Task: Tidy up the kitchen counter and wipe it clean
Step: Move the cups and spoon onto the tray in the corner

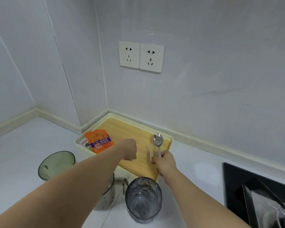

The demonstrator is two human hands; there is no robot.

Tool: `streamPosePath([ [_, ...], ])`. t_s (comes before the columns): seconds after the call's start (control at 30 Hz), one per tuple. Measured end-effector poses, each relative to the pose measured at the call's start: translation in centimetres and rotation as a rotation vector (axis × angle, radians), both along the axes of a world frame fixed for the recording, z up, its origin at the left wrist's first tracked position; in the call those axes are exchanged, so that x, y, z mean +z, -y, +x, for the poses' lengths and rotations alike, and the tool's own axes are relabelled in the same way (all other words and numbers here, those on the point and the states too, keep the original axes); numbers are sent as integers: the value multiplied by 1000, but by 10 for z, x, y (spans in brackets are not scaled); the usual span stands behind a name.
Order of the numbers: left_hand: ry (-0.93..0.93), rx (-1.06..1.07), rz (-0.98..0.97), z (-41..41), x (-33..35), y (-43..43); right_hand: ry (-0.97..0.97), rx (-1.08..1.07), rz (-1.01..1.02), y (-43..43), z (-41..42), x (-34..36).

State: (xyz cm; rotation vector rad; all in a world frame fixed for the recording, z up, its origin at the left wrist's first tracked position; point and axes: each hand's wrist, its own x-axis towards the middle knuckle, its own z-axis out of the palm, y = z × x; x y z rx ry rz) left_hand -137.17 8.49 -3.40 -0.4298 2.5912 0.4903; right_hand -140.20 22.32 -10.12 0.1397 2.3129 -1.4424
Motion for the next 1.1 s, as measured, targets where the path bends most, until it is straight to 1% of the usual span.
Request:
streamPosePath([
  [0.2,-43,-50,25,-18,-24,-2,40,8,57,6,-12,-7],
  [0.33,-68,-31,73,-24,-35,-2,61,123,184,9,-9,-5],
  [0.4,-65,-26,88,-25,-39,0,52,139,225,9,-7,-5],
  [0.5,-77,-75,24,-24,-41,3,58,125,249,9,-5,0],
  [0.6,-134,-136,-10,-24,-43,3,83,92,229,9,-4,3],
  [0.73,-33,-307,-65,-23,-49,0,113,69,212,11,-5,8],
  [0.83,22,-378,-122,-19,-54,-1,147,65,186,11,-3,14],
  [1.0,32,-505,-338,-15,-49,-1,171,58,132,14,-2,14],
  [1.03,41,-521,-370,-16,-47,0,159,65,145,15,-2,14],
  [1.1,68,-553,-411,-18,-44,1,112,107,244,16,-3,14],
])
